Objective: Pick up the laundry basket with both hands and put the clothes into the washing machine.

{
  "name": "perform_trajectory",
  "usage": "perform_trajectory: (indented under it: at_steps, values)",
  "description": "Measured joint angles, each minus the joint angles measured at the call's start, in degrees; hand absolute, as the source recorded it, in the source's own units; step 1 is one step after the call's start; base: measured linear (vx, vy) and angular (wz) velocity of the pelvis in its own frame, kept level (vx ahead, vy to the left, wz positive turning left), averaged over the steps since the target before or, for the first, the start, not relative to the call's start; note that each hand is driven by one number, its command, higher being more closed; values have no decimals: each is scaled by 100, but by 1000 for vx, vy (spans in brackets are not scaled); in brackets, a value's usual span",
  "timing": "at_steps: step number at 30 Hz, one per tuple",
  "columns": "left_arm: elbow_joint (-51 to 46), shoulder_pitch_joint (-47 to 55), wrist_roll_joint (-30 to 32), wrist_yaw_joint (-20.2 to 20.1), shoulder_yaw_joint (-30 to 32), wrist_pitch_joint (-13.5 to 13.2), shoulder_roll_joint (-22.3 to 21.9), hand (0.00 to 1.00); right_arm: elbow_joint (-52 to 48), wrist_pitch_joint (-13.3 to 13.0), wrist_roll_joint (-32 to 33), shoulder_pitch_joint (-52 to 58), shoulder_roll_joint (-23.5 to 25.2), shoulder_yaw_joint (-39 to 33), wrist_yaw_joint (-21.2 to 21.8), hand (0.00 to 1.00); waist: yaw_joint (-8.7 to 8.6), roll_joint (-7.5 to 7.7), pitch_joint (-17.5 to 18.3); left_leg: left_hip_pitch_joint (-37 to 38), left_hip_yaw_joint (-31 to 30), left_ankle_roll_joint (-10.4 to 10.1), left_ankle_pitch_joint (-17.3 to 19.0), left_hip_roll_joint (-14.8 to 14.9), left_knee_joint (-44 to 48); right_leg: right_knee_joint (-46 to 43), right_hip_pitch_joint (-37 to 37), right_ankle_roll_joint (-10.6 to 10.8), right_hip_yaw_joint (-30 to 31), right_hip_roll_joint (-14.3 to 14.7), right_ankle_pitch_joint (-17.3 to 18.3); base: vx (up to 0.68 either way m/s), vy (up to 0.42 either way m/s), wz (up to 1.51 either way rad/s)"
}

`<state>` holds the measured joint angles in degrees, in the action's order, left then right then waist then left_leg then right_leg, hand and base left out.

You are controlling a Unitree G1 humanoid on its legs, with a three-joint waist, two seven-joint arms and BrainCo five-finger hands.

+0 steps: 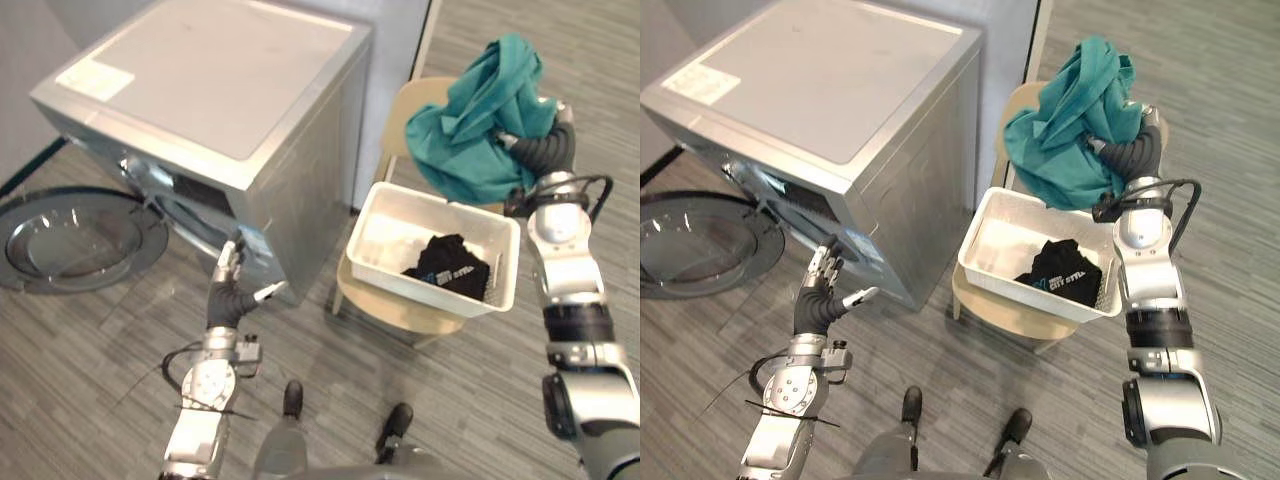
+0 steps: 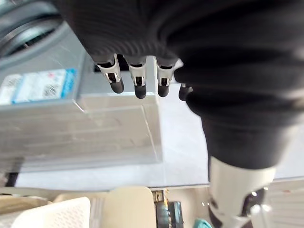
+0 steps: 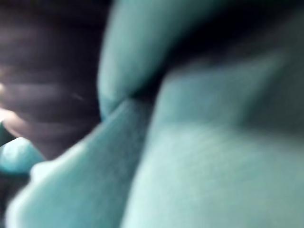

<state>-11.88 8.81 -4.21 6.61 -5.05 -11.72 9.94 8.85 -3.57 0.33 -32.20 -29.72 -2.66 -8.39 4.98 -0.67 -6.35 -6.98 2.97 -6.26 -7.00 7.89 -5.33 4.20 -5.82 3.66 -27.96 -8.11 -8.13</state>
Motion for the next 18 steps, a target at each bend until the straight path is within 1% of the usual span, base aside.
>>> perform_trajectory:
  at_steps: [1,2,3,5,6,7,9,11,12,14,15,16,18]
  values:
    - [0,-90,-106,-86,-107,-1,40,0,-201,-63,217,221,-1,111,237,100,-81,6,94,46,43,-5,30,3,0,4,15,1,47,4,1,19,22,-16]
    - [0,-192,-166,-151,-213,-2,103,0,-344,-75,328,380,-2,154,372,100,-104,6,108,101,80,-2,44,3,-1,5,43,1,87,4,1,13,33,-26]
    - [5,-352,-248,-260,-374,1,209,0,-478,-113,593,580,-7,181,552,100,-134,11,116,148,160,2,60,3,-1,11,46,2,164,3,0,1,43,-26]
    - [37,-574,-305,-375,-527,1,332,0,-661,-118,865,851,-11,248,724,100,-237,9,130,159,215,8,70,-5,-2,79,48,42,219,7,-19,-18,39,-21]
    - [139,-797,-425,-491,-682,6,475,0,-855,-117,1235,1137,-49,407,978,100,-303,10,164,155,280,11,72,-12,-6,144,31,30,285,16,-72,-13,37,-18]
    - [195,-878,-428,-541,-737,8,532,0,-929,-116,1386,1238,-89,495,1078,100,-332,7,169,158,309,12,73,-12,-7,144,17,38,309,15,-84,-9,44,-22]
    - [446,-1165,-427,-793,-995,23,750,0,-1179,-112,2132,1498,-308,826,1613,100,-446,17,179,153,443,11,73,-7,-7,144,-82,24,459,21,-133,-9,42,-31]
    - [609,-1330,-497,-853,-1149,28,800,0,-1292,-120,2344,1537,-418,861,1739,100,-451,18,179,108,509,12,71,-9,-7,143,-178,26,506,20,-171,-8,25,-28]
    - [771,-1509,-579,-921,-1292,38,848,0,-1375,-122,2525,1536,-573,935,1783,100,-457,22,177,33,537,12,69,-12,-7,143,-296,-5,577,20,-229,-10,21,-21]
    - [876,-1667,-706,-950,-1380,84,872,0,-1472,-122,2727,1520,-752,1041,1874,100,-544,34,167,-107,578,12,63,-12,-6,142,-460,-21,627,21,-282,-6,27,-15]
    - [1009,-1820,-852,-952,-1471,102,917,0,-1481,-123,2831,1446,-808,1137,1880,100,-586,57,148,-191,604,1,54,-12,-5,141,-560,-20,656,21,-307,-7,21,-15]
    - [1112,-1982,-979,-962,-1564,147,989,0,-1482,-124,2937,1332,-861,1236,1882,100,-593,87,116,-247,675,-5,49,-12,-5,140,-656,-57,718,22,-350,-14,21,-28]
    - [1233,-2322,-1169,-1011,-1717,171,1138,0,-1483,-148,3099,1015,-939,1374,1887,100,-607,155,-3,-389,766,-1,27,-21,-4,141,-860,-49,798,21,-409,-21,19,-24]
